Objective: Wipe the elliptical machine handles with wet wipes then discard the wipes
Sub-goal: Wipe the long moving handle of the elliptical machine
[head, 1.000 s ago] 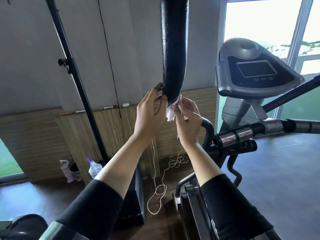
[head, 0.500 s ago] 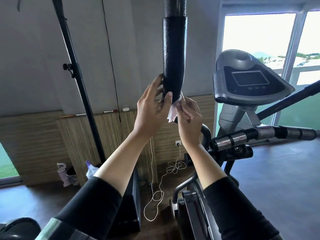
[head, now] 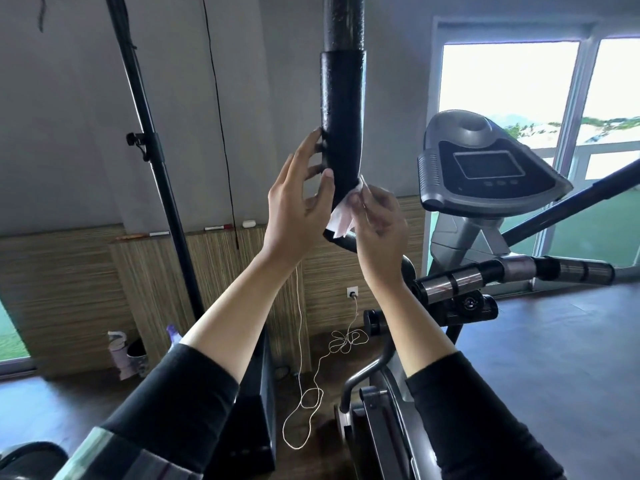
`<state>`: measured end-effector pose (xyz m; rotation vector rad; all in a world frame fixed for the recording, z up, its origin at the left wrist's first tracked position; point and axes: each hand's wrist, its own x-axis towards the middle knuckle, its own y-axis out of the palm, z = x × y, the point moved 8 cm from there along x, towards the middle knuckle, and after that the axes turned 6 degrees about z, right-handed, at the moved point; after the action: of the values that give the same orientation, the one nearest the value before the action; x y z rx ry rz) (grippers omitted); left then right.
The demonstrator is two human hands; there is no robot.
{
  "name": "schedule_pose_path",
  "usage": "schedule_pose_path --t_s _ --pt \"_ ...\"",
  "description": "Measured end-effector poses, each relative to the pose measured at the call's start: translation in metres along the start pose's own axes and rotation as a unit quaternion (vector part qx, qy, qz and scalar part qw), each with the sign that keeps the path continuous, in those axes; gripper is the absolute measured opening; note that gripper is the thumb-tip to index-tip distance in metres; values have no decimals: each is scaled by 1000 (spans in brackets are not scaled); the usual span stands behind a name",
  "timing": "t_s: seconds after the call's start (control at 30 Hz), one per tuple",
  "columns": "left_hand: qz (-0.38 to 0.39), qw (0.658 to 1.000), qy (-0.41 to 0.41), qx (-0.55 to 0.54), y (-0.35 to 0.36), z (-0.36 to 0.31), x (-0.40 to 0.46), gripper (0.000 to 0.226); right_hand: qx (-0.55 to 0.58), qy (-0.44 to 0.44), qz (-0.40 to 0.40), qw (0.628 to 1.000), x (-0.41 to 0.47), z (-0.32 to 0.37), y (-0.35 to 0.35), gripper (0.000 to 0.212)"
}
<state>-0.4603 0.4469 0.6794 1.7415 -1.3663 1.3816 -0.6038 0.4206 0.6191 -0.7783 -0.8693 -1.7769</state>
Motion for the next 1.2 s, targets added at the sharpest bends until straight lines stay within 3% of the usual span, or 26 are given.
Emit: schedule_pose_path --t_s 0.37,0.63,0.77,0.97,1.2 --pt "-18 998 51 19 -8 -21 15 45 9 -53 -6 999 27 48 5 21" --pt "23 998 55 22 -6 -32 23 50 53 -10 -47 997 30 58 -1 19" --pt "33 997 64 16 -7 -41 37 54 58 -17 -38 997 56 81 2 18" --pt "56 996 69 2 -8 -39 39 56 22 -7 -24 999 28 64 -3 18" --pt "95 992 85 -8 -7 -36 43 62 2 -60 -66 996 67 99 6 12"
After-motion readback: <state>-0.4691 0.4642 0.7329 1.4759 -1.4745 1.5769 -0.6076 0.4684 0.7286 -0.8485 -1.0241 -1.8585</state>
